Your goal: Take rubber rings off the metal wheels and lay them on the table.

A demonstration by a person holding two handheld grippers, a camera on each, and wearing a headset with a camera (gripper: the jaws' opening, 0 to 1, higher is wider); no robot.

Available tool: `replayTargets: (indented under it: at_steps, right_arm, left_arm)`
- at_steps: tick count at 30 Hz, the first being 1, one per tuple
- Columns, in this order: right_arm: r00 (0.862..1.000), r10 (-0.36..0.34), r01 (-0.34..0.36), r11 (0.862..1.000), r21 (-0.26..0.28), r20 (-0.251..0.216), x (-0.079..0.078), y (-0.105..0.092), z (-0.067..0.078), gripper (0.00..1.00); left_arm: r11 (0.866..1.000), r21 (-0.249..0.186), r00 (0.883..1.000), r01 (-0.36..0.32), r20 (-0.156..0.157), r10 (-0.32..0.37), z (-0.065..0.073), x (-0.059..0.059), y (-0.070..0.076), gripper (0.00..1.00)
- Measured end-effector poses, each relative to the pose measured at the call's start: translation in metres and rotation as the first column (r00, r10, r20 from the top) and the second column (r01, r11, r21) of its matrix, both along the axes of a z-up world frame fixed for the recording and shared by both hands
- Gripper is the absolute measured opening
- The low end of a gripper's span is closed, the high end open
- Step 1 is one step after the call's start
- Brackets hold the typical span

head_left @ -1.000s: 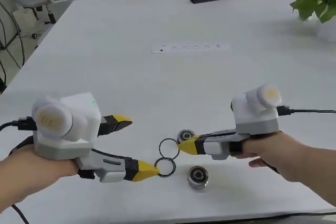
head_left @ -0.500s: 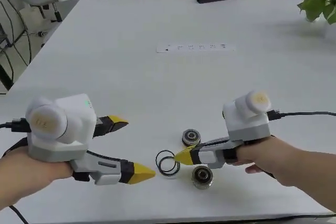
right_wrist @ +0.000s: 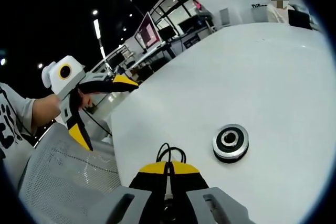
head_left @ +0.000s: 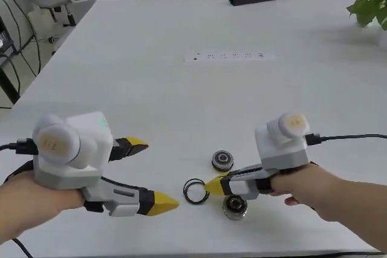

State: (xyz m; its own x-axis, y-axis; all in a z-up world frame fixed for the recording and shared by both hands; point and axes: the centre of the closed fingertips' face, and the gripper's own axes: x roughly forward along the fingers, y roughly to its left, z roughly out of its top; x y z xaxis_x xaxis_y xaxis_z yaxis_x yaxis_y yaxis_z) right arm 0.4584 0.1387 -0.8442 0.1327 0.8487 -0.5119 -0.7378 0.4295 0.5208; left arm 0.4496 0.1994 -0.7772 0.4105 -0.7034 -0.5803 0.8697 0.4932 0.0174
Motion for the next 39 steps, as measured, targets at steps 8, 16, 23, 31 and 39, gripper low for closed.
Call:
replayTargets:
  at_steps: [8,16,23,31,39]
  right_arm:
    - [1.000,0.003,-0.002,1.000,-0.016,0.024,0.002,-0.003,0.000,0.04]
    - [0.999,-0.012,0.012,1.000,0.001,0.048,0.008,-0.008,0.009,0.08]
    - [0.996,-0.044,0.042,0.999,0.020,0.084,0.018,-0.016,0.021,0.12]
    - [0.988,-0.072,0.070,0.997,0.018,0.138,0.029,-0.030,0.027,0.16]
    - [0.980,-0.097,0.098,0.995,0.006,0.172,0.039,-0.046,0.027,0.19]
  left_arm:
    - [1.000,0.004,1.000,0.004,-0.002,-0.004,0.001,0.000,-0.003,0.73]
    - [1.000,0.005,1.000,0.007,0.000,-0.007,0.002,0.002,-0.005,0.72]
    - [1.000,0.007,1.000,0.018,0.011,-0.018,0.005,0.011,-0.010,0.70]
    - [0.999,0.006,0.999,0.037,0.020,-0.037,0.008,0.023,-0.021,0.68]
    - [0.999,0.009,0.999,0.051,0.014,-0.051,0.005,0.036,-0.032,0.64]
